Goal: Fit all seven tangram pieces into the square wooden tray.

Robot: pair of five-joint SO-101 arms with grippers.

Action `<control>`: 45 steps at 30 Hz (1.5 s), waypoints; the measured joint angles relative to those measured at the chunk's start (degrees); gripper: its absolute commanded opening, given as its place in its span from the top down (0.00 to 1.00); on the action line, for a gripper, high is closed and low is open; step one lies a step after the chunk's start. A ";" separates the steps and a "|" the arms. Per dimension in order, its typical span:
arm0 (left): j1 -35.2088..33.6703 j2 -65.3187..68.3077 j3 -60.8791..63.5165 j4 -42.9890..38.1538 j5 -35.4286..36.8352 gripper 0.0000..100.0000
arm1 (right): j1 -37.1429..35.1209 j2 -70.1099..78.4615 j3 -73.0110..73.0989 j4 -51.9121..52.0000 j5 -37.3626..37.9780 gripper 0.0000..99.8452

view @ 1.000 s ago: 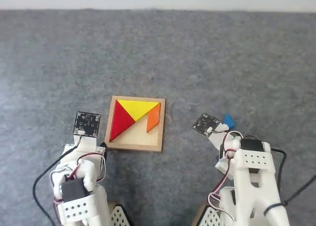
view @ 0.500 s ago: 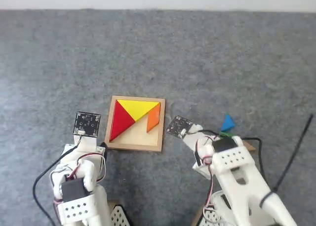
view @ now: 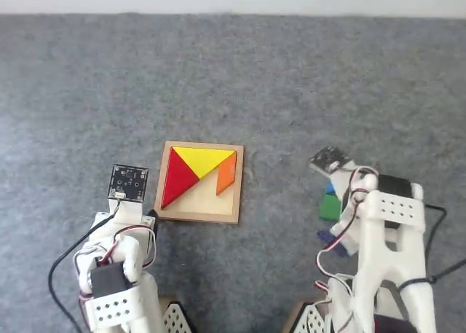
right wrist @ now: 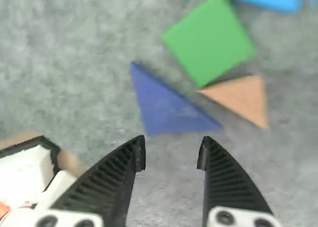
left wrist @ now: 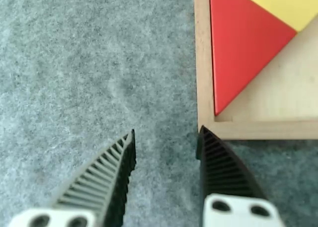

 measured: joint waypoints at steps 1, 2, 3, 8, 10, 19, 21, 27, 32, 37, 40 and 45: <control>0.00 0.00 0.00 0.00 0.00 0.80 | -0.53 0.00 1.76 -0.79 0.09 0.82; 0.00 0.00 0.00 0.00 0.00 0.80 | -1.05 0.09 3.69 -2.20 0.09 0.82; 0.00 0.00 0.00 0.00 0.00 0.80 | -2.02 0.18 5.54 -3.78 0.09 0.82; 0.00 0.00 0.00 0.00 0.00 0.80 | -9.76 -0.97 8.88 -8.97 -2.11 0.82; 0.00 0.00 0.00 0.00 0.00 0.80 | -12.57 -0.97 8.97 -10.29 -5.10 0.82; 0.00 0.00 0.00 0.00 0.00 0.80 | -26.20 -0.88 8.62 -11.34 -14.95 0.82; 0.00 0.00 0.00 0.00 0.00 0.80 | -27.69 0.44 7.21 -11.25 -16.88 0.82; 0.00 0.00 0.00 0.00 0.00 0.80 | -29.98 0.53 1.85 -10.99 -23.12 0.82; 0.00 0.00 0.00 0.00 0.00 0.80 | -31.65 0.53 -6.51 -10.99 -31.38 0.82; 0.00 0.00 0.00 0.00 0.00 0.80 | -29.45 0.53 -10.02 -4.22 -31.74 0.82; 0.00 0.00 0.00 0.00 0.00 0.80 | -25.76 0.53 -9.23 2.64 -25.76 0.82; 0.00 0.00 0.00 0.00 0.00 0.80 | -16.97 0.53 -0.09 5.10 -10.20 0.82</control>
